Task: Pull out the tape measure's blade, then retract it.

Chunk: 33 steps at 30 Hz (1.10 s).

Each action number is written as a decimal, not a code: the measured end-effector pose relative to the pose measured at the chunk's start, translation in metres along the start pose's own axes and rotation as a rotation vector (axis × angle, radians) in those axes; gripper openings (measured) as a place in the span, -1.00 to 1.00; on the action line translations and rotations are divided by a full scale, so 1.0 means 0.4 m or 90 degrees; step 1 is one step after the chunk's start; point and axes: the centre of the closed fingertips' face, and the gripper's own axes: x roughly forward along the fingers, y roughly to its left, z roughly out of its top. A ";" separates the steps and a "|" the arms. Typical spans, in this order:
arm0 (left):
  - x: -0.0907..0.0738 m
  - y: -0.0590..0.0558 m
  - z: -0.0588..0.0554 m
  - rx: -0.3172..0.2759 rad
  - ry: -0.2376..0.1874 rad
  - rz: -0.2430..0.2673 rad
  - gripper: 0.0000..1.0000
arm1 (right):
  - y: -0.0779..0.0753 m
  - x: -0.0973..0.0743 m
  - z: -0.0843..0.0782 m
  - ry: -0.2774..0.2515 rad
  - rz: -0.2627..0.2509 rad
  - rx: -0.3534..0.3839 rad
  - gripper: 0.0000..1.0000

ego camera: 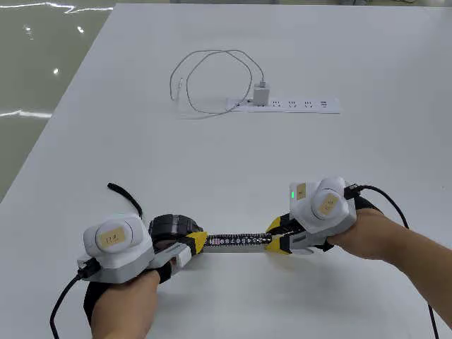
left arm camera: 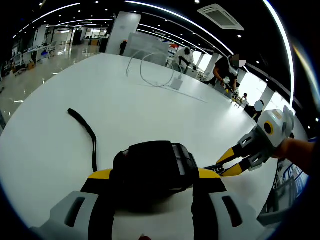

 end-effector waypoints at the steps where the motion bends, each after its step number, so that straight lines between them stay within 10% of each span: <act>1: 0.000 0.000 0.000 -0.001 0.000 0.000 0.16 | 0.000 0.001 0.003 -0.001 0.000 0.000 -0.82; 33: 0.000 0.000 0.000 -0.001 -0.002 0.000 0.16 | 0.017 0.062 0.069 -0.023 0.015 0.011 -0.81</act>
